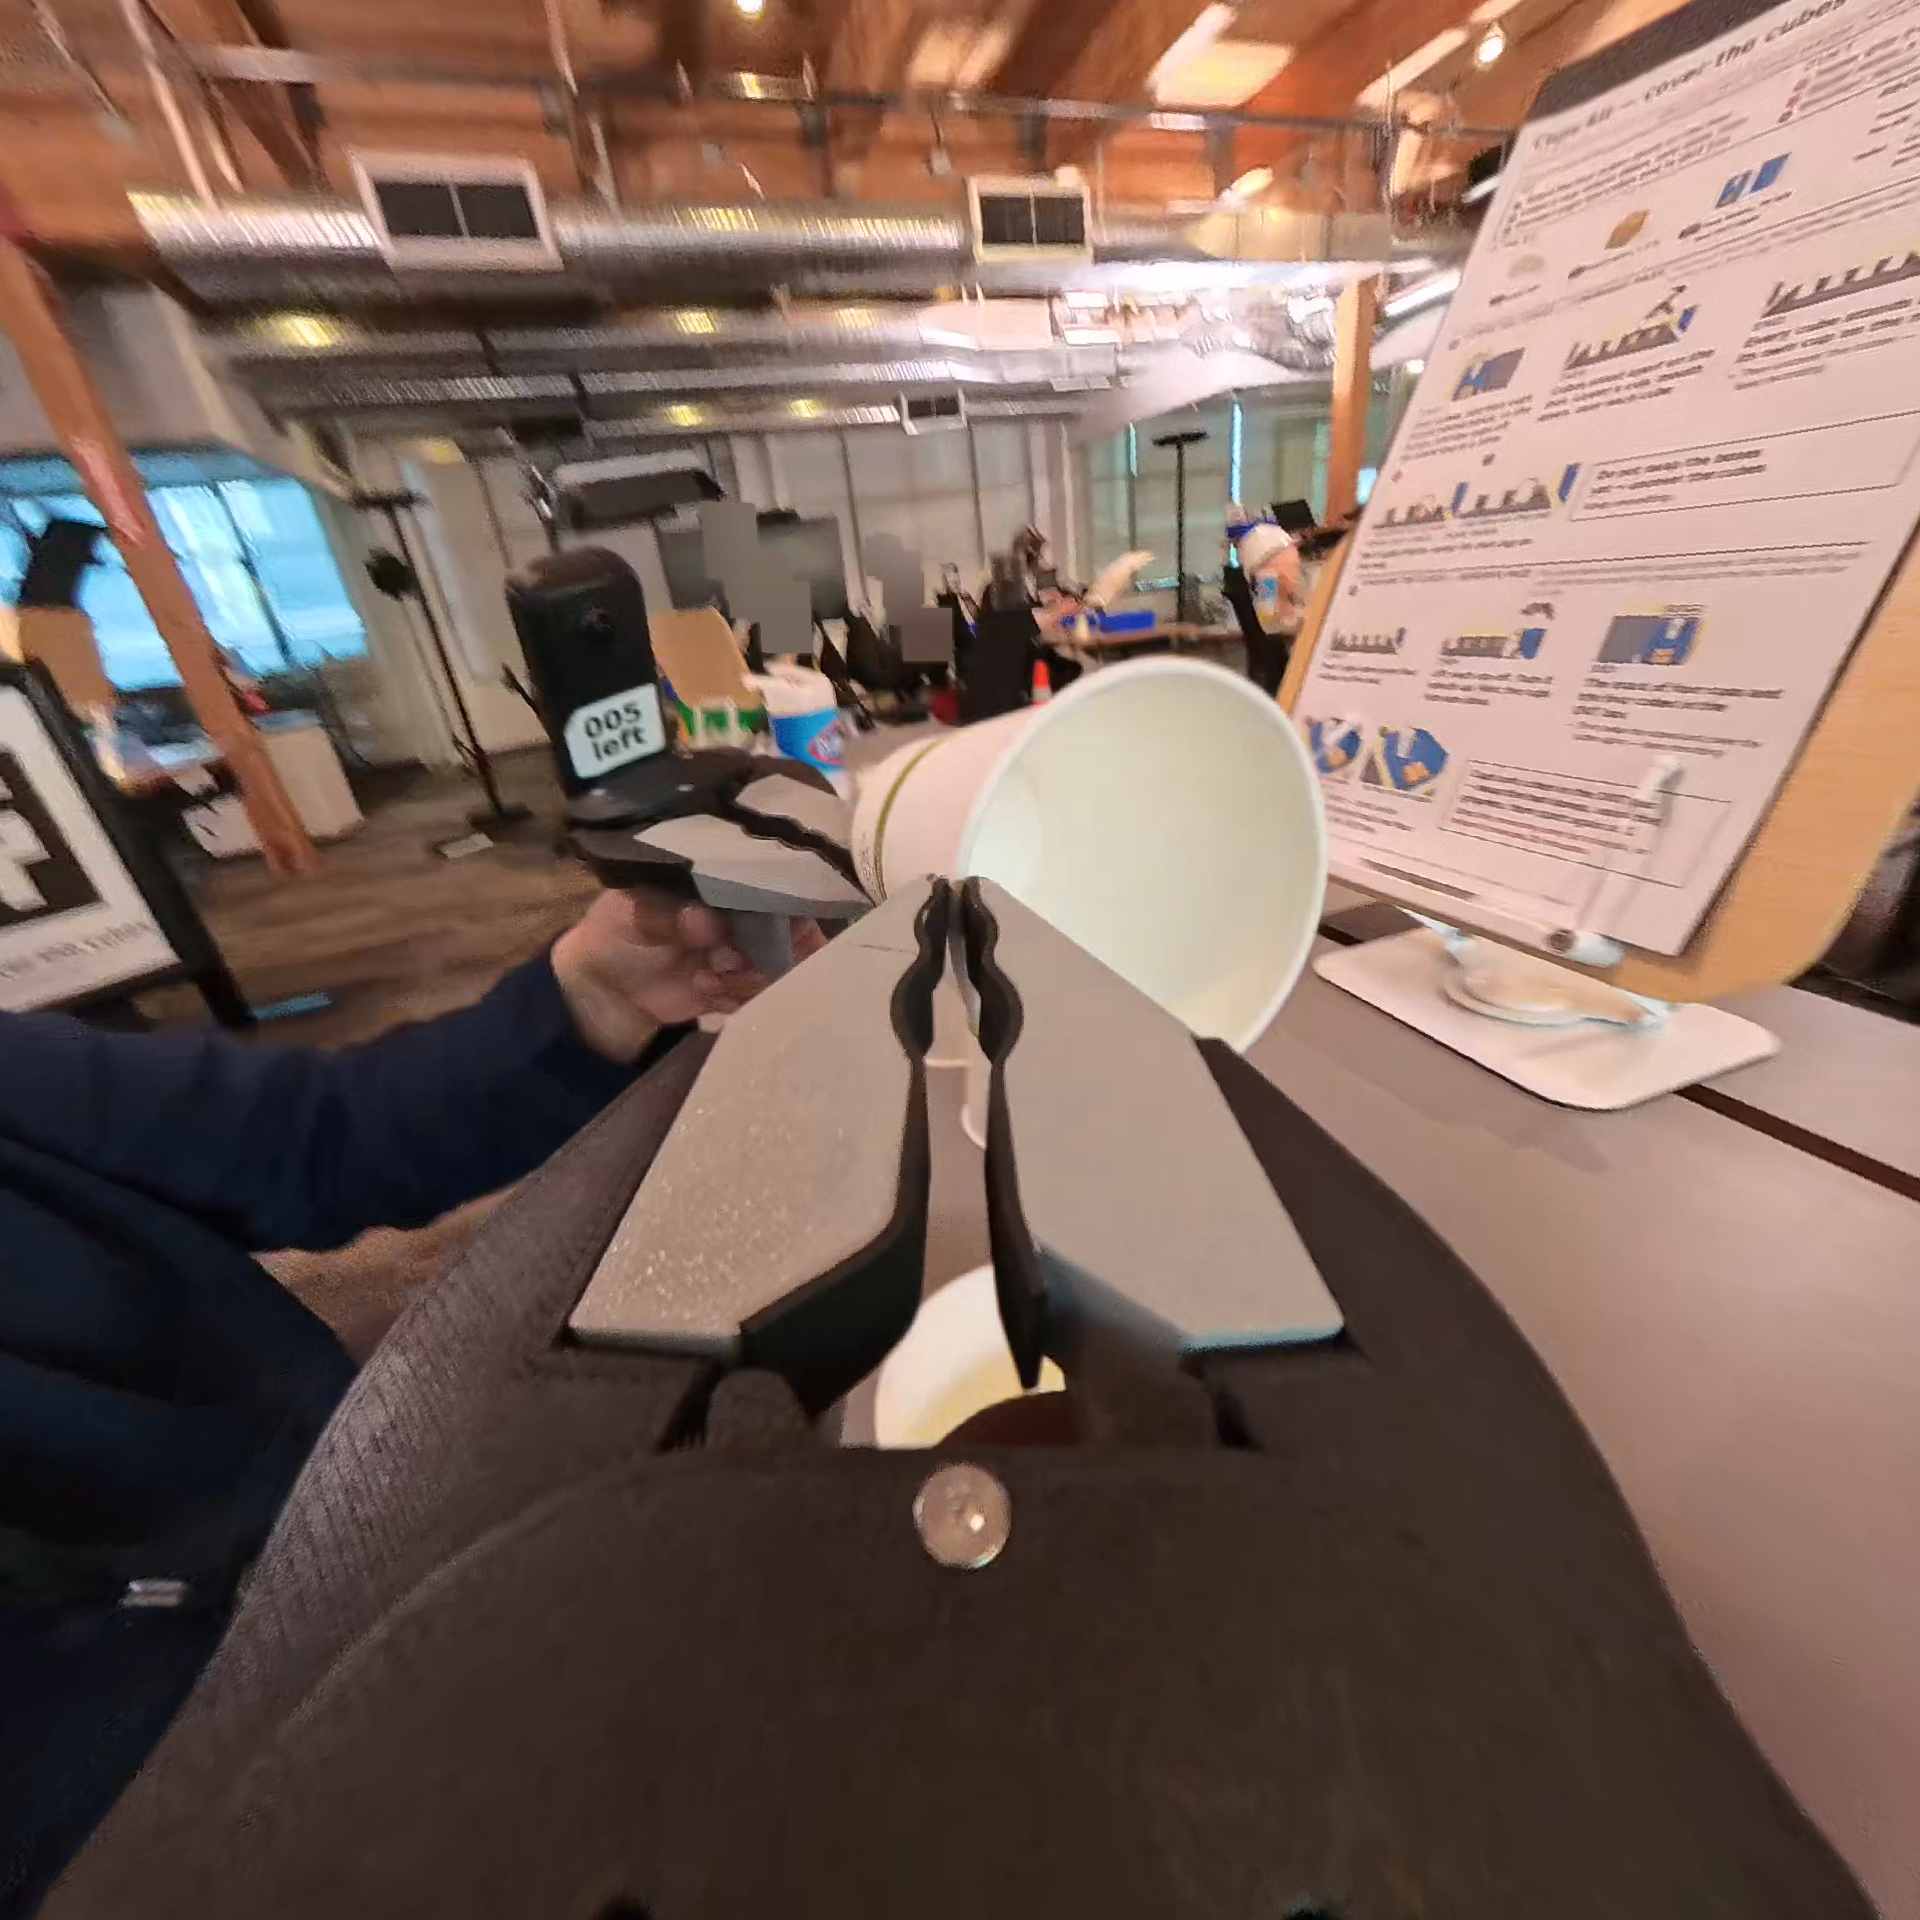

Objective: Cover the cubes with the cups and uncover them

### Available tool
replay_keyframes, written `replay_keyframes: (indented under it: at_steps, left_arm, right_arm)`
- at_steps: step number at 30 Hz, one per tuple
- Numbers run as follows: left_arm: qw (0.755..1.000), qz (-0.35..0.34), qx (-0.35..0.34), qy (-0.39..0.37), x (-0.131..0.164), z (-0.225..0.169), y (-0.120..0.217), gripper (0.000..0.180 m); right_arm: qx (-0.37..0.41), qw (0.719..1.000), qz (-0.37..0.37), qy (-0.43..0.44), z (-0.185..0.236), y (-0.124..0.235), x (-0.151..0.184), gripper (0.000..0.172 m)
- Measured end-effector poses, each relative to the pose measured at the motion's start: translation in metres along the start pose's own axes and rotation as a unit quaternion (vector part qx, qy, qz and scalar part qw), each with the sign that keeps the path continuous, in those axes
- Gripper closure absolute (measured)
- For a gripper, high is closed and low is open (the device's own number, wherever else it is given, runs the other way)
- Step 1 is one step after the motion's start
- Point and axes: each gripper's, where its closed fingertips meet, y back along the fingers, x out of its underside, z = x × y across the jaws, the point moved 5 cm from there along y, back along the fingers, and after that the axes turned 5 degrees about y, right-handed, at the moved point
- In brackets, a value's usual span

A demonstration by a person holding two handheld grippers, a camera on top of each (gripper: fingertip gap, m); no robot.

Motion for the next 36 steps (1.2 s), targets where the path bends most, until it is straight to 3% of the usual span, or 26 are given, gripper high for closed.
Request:
replay_keyframes:
  at_steps: [3,7,12,18,24,29,34,36]
  left_arm:
    - [1.0,0.027,-0.002,0.005,0.015,-0.001,-0.012,0.178]
    - [0.998,0.056,0.0,0.021,0.032,0.0,-0.009,0.159]
    - [0.994,0.099,-0.013,0.047,0.053,0.006,0.014,0.145]
    - [0.988,0.14,-0.057,0.046,0.066,0.026,0.048,0.14]
    - [0.982,0.15,-0.093,0.063,0.069,0.049,0.073,0.139]
    - [0.967,0.194,-0.164,0.025,0.082,0.078,0.087,0.139]
    - [0.948,0.265,-0.174,0.0,0.096,0.099,0.082,0.139]
    - [0.944,0.288,-0.162,-0.008,0.101,0.101,0.075,0.147]
  right_arm:
    - [0.012,0.998,0.056,0.03,0.0,-0.001,-0.007,0.172]
    - [0.059,0.979,0.162,0.108,0.0,0.004,-0.017,0.172]
    - [0.058,0.923,0.328,0.193,0.012,0.007,-0.014,0.172]
    - [0.04,0.847,0.467,0.252,0.029,0.005,0.005,0.172]
    - [0.0,0.811,0.533,0.243,0.038,-0.004,0.034,0.171]
    - [-0.005,0.796,0.565,0.217,0.03,-0.008,0.071,0.167]
    - [-0.003,0.821,0.534,0.203,0.027,-0.009,0.075,0.158]
    - [-0.004,0.835,0.513,0.197,0.029,-0.009,0.069,0.158]
